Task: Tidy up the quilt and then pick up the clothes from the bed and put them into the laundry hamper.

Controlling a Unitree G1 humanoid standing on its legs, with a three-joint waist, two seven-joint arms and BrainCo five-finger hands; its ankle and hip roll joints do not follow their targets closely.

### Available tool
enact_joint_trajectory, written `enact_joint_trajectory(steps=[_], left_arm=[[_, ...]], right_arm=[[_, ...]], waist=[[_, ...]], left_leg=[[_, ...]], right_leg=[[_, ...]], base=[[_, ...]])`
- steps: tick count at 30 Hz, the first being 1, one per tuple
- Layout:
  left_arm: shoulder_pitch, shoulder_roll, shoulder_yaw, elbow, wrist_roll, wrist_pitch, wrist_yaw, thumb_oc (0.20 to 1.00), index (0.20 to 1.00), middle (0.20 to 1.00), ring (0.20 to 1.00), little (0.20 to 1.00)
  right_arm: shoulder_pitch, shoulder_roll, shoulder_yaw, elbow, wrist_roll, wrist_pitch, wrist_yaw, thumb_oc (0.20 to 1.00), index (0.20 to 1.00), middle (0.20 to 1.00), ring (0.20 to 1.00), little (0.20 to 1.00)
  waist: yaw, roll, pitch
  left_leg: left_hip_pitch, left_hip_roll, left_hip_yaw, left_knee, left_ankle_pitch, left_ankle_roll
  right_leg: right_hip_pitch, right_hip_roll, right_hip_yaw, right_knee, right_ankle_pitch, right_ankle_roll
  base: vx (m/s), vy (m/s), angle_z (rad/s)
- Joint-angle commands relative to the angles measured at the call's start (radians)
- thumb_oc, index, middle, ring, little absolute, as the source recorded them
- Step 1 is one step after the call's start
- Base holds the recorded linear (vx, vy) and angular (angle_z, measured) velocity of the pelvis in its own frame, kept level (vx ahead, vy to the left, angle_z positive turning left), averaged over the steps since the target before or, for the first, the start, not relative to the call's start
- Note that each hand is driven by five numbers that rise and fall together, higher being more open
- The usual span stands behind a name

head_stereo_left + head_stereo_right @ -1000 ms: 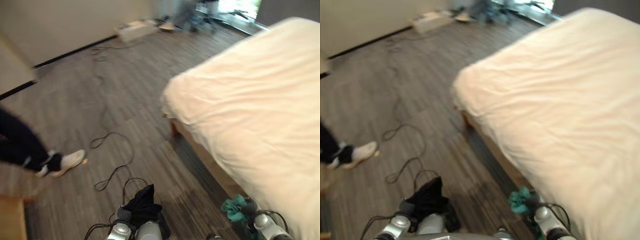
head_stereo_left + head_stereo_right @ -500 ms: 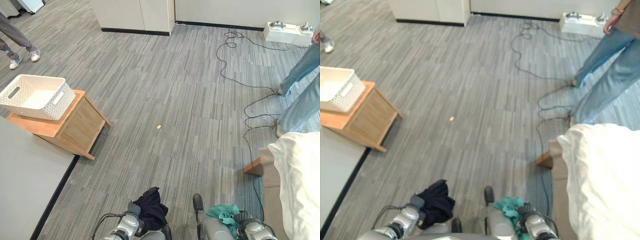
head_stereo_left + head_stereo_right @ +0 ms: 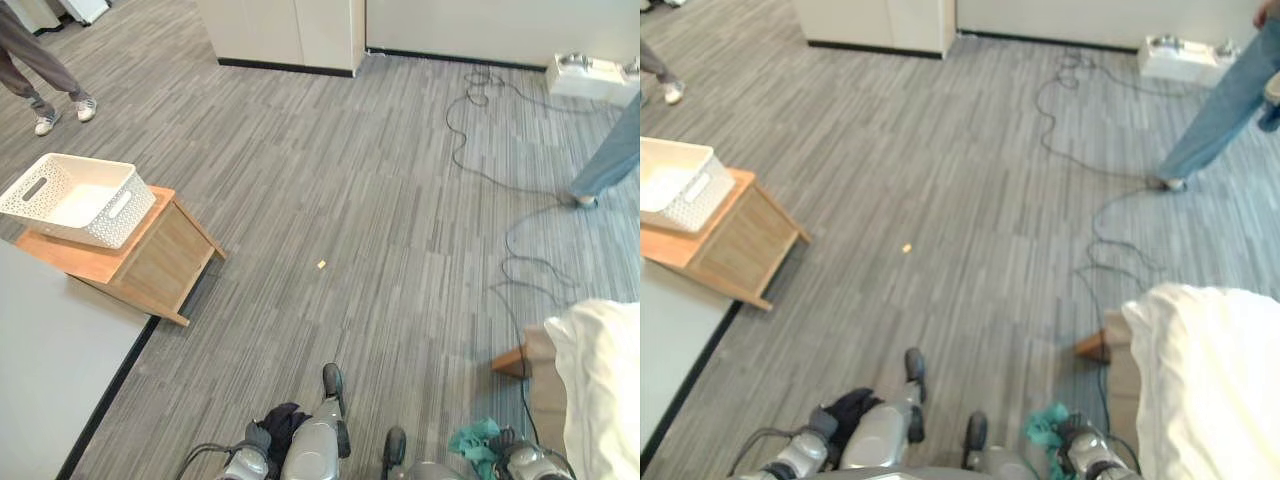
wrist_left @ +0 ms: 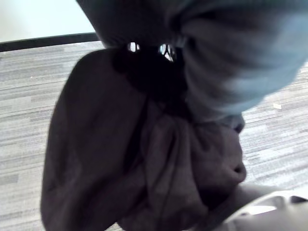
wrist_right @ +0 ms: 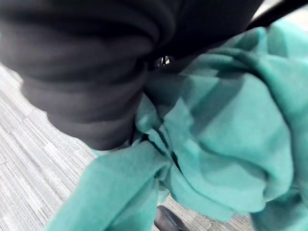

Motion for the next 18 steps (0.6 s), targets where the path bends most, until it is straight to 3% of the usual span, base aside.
enact_joint_trajectory(steps=[1, 2, 4, 5, 6, 7, 8, 10, 12, 13, 14, 15, 16, 17, 18], left_arm=[[0.028, 0.039, -0.001, -0.044, 0.023, 0.002, 0.005, 0.200, 0.200, 0.200, 0.200, 0.200], [0.025, 0.046, -0.001, -0.043, 0.025, 0.002, 0.006, 0.200, 0.200, 0.200, 0.200, 0.200], [0.023, 0.059, -0.004, -0.038, 0.040, 0.003, -0.009, 0.200, 0.200, 0.200, 0.200, 0.200], [0.021, 0.065, -0.004, -0.040, 0.041, 0.007, -0.003, 0.200, 0.200, 0.200, 0.200, 0.200], [0.017, 0.070, -0.004, -0.044, 0.039, 0.011, -0.001, 0.200, 0.200, 0.200, 0.200, 0.200], [0.011, 0.075, -0.011, -0.048, 0.037, 0.015, 0.001, 0.200, 0.200, 0.200, 0.200, 0.200], [0.000, 0.076, -0.021, -0.051, 0.041, 0.016, 0.000, 0.200, 0.200, 0.200, 0.200, 0.200], [-0.025, 0.076, -0.044, -0.069, 0.043, 0.016, 0.003, 0.200, 0.200, 0.200, 0.200, 0.200], [-0.047, 0.075, -0.061, -0.091, 0.034, 0.011, 0.007, 0.200, 0.200, 0.200, 0.200, 0.200], [-0.059, 0.075, -0.066, -0.102, 0.029, 0.005, 0.010, 0.200, 0.200, 0.200, 0.200, 0.200], [-0.059, 0.075, -0.066, -0.102, 0.029, 0.005, 0.010, 0.200, 0.200, 0.200, 0.200, 0.200], [-0.078, 0.067, -0.080, -0.102, 0.033, -0.004, 0.007, 0.200, 0.200, 0.200, 0.200, 0.200], [-0.078, 0.064, -0.080, -0.100, 0.039, -0.007, 0.005, 0.200, 0.200, 0.200, 0.200, 0.200], [-0.077, 0.063, -0.080, -0.100, 0.040, -0.007, 0.005, 0.200, 0.200, 0.200, 0.200, 0.200], [-0.078, 0.057, -0.081, -0.093, 0.039, -0.010, 0.007, 0.200, 0.200, 0.200, 0.200, 0.200]], right_arm=[[-0.001, -0.001, 0.001, -0.038, -0.058, -0.009, 0.007, 0.200, 0.200, 0.200, 0.200, 0.200], [0.006, 0.009, 0.007, -0.032, -0.066, -0.011, 0.007, 0.200, 0.200, 0.200, 0.200, 0.200], [0.010, 0.011, 0.004, -0.027, -0.065, -0.010, 0.010, 0.200, 0.200, 0.200, 0.200, 0.200], [0.005, 0.011, 0.002, -0.035, -0.061, -0.011, 0.010, 0.200, 0.200, 0.200, 0.200, 0.200], [-0.005, 0.009, 0.001, -0.043, -0.056, -0.013, 0.012, 0.200, 0.200, 0.200, 0.200, 0.200], [-0.018, 0.007, -0.002, -0.051, -0.051, -0.011, 0.013, 0.200, 0.200, 0.200, 0.200, 0.200], [-0.023, 0.004, -0.003, -0.058, -0.043, -0.012, 0.016, 0.200, 0.200, 0.200, 0.200, 0.200], [-0.024, 0.001, -0.003, -0.072, -0.030, -0.014, 0.017, 0.200, 0.200, 0.200, 0.200, 0.200], [-0.017, -0.004, -0.009, -0.098, -0.009, -0.019, 0.017, 0.200, 0.200, 0.200, 0.200, 0.200], [-0.015, -0.010, -0.018, -0.108, 0.004, -0.020, 0.017, 0.200, 0.200, 0.200, 0.200, 0.200], [-0.015, -0.010, -0.018, -0.109, 0.004, -0.020, 0.017, 0.200, 0.200, 0.200, 0.200, 0.200], [-0.004, -0.019, -0.036, -0.103, 0.020, -0.015, 0.011, 0.200, 0.200, 0.200, 0.200, 0.200], [0.003, -0.020, -0.040, -0.097, 0.014, -0.009, 0.014, 0.200, 0.200, 0.200, 0.200, 0.200], [0.004, -0.021, -0.040, -0.097, 0.013, -0.009, 0.014, 0.200, 0.200, 0.200, 0.200, 0.200], [0.006, -0.022, -0.040, -0.086, 0.007, -0.006, 0.013, 0.200, 0.200, 0.200, 0.200, 0.200]], waist=[[0.045, -0.082, -0.033], [0.062, -0.111, -0.032], [0.066, -0.139, -0.021], [0.055, -0.134, -0.009], [0.049, -0.109, -0.002], [0.033, -0.084, 0.006], [0.019, -0.061, 0.013], [-0.029, -0.027, 0.031], [-0.074, -0.016, 0.046], [-0.091, -0.020, 0.046], [-0.092, -0.018, 0.046], [-0.128, -0.017, 0.038], [-0.145, -0.021, 0.032], [-0.146, -0.016, 0.035], [-0.163, -0.014, 0.030]], left_leg=[[-0.028, -0.105, 0.037, -0.051, 0.076, 0.118], [-0.021, -0.128, 0.020, -0.035, 0.064, 0.131], [0.014, -0.154, 0.001, -0.004, 0.005, 0.162], [0.053, -0.149, -0.010, 0.007, -0.019, 0.169], [0.081, -0.123, -0.010, 0.013, -0.021, 0.176], [0.133, -0.114, -0.031, 0.002, -0.040, 0.184], [0.183, -0.113, -0.064, -0.015, -0.052, 0.187], [0.272, -0.117, -0.132, -0.036, -0.075, 0.183], [0.336, -0.129, -0.197, -0.035, -0.112, 0.169], [0.370, -0.137, -0.222, -0.045, -0.137, 0.154], [0.370, -0.135, -0.223, -0.045, -0.136, 0.154], [0.448, -0.133, -0.283, -0.072, -0.189, 0.124], [0.483, -0.133, -0.308, -0.072, -0.218, 0.117], [0.488, -0.129, -0.309, -0.072, -0.222, 0.118], [0.522, -0.117, -0.329, -0.049, -0.247, 0.109]], right_leg=[[0.240, -0.080, 0.044, 0.106, -0.259, 0.217], [0.215, -0.084, 0.047, 0.208, -0.183, 0.253], [0.134, -0.093, 0.054, 0.453, -0.023, 0.341], [0.069, -0.094, 0.056, 0.592, 0.047, 0.341], [0.009, -0.080, 0.056, 0.676, 0.116, 0.341], [-0.064, -0.079, 0.057, 0.767, 0.116, 0.341], [-0.129, -0.075, 0.053, 0.805, 0.076, 0.319], [-0.247, -0.064, 0.050, 0.767, -0.009, 0.264], [-0.281, -0.074, 0.060, 0.579, -0.058, 0.239], [-0.288, -0.102, 0.075, 0.418, -0.055, 0.239], [-0.284, -0.101, 0.072, 0.411, -0.050, 0.238], [-0.297, -0.147, 0.142, 0.128, -0.002, 0.256], [-0.333, -0.156, 0.196, 0.081, 0.043, 0.283], [-0.324, -0.153, 0.192, 0.077, 0.043, 0.284], [-0.350, -0.143, 0.228, 0.084, 0.053, 0.305]], base=[[0.73, 0.165, -0.30], [0.65, 0.166, -0.05], [0.62, 0.170, 0.22], [0.62, 0.151, 0.38], [0.63, 0.192, 0.53], [0.69, 0.221, 0.58], [0.74, 0.221, 0.56], [0.69, 0.117, 0.82], [0.68, -0.012, 1.39], [0.48, -0.050, 1.36], [0.81, -0.131, 1.27], [0.85, -0.152, 1.19], [0.86, -0.147, 1.08], [0.55, -0.090, 1.05], [0.79, -0.213, 1.03]])
